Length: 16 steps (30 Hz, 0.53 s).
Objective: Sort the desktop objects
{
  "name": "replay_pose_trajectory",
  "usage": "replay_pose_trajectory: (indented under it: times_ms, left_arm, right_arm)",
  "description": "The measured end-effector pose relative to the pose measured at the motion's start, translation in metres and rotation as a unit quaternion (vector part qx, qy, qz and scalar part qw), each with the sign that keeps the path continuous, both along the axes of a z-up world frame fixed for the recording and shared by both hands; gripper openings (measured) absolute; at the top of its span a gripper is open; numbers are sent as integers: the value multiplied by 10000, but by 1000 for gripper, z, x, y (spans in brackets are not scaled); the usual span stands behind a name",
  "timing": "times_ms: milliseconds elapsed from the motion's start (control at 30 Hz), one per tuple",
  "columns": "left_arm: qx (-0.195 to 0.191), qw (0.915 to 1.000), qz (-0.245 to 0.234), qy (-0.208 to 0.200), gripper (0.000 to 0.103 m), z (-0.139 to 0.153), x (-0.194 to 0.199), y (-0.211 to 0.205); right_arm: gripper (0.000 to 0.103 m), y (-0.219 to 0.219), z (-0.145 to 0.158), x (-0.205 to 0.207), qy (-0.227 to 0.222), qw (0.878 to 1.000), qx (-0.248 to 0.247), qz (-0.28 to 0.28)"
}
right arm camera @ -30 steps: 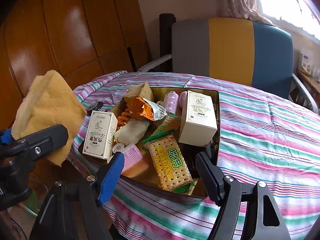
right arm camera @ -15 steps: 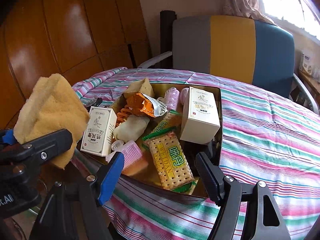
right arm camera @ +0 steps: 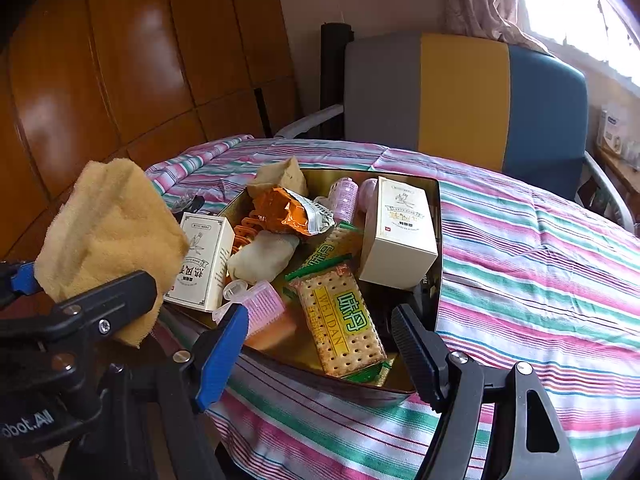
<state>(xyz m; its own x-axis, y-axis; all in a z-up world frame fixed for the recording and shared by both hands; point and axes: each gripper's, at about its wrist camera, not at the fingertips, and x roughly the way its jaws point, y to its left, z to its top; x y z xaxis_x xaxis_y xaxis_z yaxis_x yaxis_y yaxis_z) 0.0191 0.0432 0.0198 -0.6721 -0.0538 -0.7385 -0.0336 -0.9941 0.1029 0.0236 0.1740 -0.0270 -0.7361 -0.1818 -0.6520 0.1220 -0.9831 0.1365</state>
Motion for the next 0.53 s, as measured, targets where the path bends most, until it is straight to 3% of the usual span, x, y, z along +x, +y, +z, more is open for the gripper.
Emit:
replay_pose_trajectory:
  times_ms: [433,533]
  left_arm:
    - [40,9999,-52,114,79,-2,5,-1]
    - [180,9998,-41,-28,79,-4,0,-4]
  right_arm:
    - [75,-3,0,2,-35,9999,135,-90]
    - [75,-2,0,1,-37,9998,138,-126]
